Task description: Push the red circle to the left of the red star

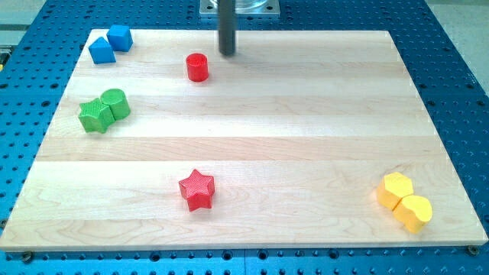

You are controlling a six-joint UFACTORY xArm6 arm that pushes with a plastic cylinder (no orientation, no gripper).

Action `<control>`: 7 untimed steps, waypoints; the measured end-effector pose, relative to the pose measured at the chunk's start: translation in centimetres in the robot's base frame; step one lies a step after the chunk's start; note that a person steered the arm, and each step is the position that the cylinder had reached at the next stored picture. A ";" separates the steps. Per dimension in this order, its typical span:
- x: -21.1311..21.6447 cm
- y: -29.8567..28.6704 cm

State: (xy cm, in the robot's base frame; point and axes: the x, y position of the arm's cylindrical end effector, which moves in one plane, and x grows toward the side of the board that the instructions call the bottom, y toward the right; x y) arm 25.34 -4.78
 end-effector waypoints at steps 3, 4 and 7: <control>2.9 -1.6; 5.7 -4.3; 21.8 0.8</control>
State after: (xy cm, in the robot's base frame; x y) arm 47.10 -4.01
